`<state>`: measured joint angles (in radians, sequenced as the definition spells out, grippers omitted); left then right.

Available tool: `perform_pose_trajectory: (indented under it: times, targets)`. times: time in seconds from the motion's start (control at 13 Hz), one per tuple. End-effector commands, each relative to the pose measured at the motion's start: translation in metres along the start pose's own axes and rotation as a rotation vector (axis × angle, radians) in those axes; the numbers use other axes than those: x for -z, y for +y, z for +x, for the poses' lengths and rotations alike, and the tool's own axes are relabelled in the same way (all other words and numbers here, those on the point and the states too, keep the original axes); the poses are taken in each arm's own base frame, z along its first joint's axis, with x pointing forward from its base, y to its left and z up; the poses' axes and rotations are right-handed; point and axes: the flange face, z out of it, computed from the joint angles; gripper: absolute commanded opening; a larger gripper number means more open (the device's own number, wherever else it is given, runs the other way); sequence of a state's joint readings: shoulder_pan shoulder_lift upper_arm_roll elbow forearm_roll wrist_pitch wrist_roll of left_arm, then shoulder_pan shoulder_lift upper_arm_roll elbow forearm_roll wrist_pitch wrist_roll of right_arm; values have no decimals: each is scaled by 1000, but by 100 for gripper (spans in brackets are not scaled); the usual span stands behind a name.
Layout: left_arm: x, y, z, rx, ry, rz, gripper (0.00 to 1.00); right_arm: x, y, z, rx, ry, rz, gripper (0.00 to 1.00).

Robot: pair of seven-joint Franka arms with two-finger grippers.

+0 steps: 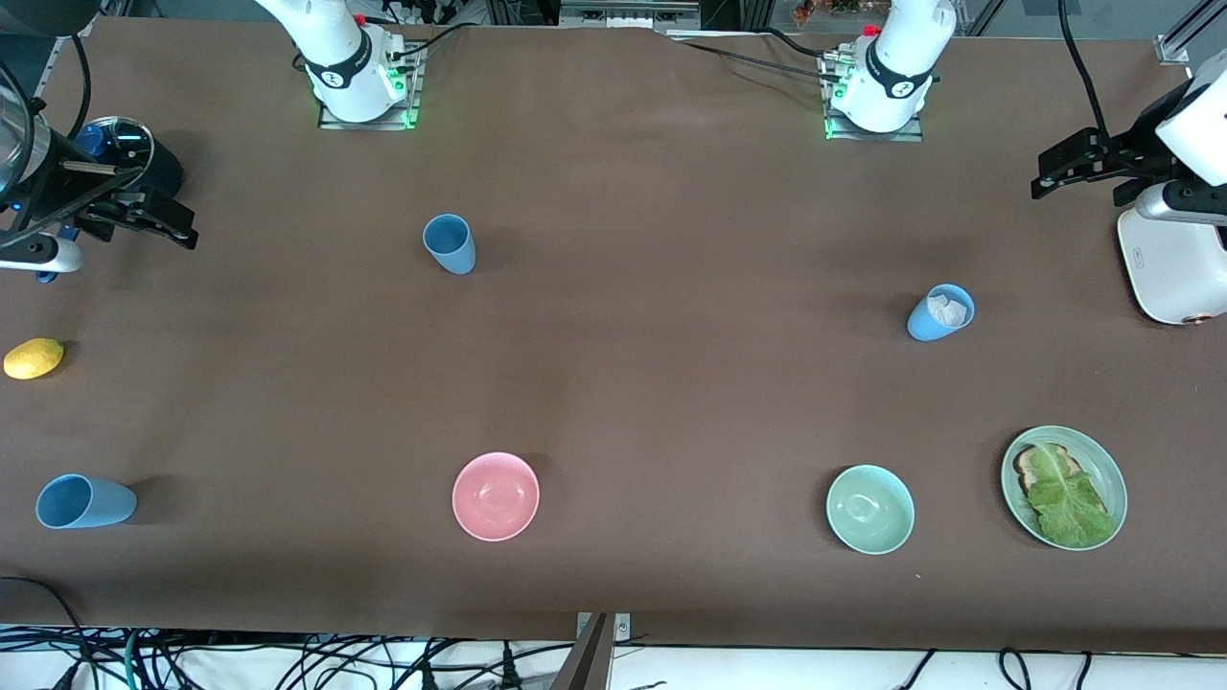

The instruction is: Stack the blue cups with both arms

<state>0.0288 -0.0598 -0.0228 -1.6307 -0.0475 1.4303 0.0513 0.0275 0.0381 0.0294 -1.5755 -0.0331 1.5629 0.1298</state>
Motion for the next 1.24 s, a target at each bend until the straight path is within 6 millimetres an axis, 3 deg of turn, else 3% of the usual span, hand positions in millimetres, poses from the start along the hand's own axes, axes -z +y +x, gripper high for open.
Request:
perform_pose_trajectory:
  times: [0.0, 0.93, 1.16]
  targets:
    - [3, -1, 2, -23, 10, -14, 100, 5, 2, -3, 13, -1, 7, 100]
    - [1, 2, 3, -26, 7, -16, 100, 5, 2, -3, 13, 0, 7, 100]
    - [-26, -1, 50, -20, -6, -39, 100, 5, 2, -3, 13, 0, 7, 100]
